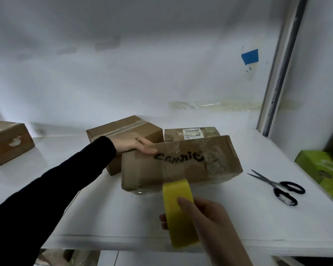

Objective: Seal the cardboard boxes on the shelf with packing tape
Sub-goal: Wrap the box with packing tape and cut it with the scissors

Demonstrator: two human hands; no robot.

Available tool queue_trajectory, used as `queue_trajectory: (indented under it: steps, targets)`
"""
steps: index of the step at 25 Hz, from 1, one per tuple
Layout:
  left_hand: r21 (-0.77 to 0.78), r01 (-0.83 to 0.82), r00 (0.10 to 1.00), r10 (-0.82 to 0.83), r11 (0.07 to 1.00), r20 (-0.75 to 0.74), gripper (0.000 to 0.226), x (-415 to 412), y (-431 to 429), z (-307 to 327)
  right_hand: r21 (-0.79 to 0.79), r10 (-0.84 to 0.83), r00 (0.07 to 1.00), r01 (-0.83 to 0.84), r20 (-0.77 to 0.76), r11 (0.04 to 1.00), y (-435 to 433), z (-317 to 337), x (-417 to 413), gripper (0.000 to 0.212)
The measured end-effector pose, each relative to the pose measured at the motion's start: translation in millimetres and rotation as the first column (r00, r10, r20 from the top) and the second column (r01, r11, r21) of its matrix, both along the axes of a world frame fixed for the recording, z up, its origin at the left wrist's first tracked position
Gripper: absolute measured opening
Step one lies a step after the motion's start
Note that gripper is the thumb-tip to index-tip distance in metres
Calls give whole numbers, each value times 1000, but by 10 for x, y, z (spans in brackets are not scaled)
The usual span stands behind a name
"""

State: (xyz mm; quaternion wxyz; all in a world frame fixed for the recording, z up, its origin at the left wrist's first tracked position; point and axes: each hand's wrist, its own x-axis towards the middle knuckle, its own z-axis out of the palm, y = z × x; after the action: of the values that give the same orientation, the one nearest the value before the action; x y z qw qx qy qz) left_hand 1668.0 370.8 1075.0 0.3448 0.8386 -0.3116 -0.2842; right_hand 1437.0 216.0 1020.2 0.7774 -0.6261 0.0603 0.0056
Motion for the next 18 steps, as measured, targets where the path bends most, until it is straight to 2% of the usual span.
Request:
queue_trajectory:
  steps: [2,3,7,12,14,15,16,18]
  targets:
    - [-70,-108,994,108,992,-4,70,76,2,-84,-127,-39,999,43,32,991,66,16,135,54]
    - [-103,-157,987,158,982,-3,68,110,-2,-119,-125,-62,997,68,50,990,77,0,201,57]
    - [-153,-221,975,218,963,-32,70,206,-16,-167,6,-90,996,90,-20,996,13,35,337,34]
    - [-115,-255,967,250,960,-55,76,273,-19,-172,55,-24,978,36,-206,998,23,-127,112,30]
    - [-101,-280,960,278,955,-30,60,232,-29,-131,4,-27,972,29,-233,1000,-22,-166,108,30]
    - [-107,-288,951,297,952,83,44,199,-49,-141,-7,-28,972,28,-232,1000,-41,-192,157,32]
    - [-124,-268,918,292,955,267,34,179,-69,-161,-11,-28,969,26,-245,1000,-44,-151,231,34]
    - [-86,-189,722,198,978,663,37,66,-168,-199,-19,-37,962,34,-270,999,-40,-149,321,32]
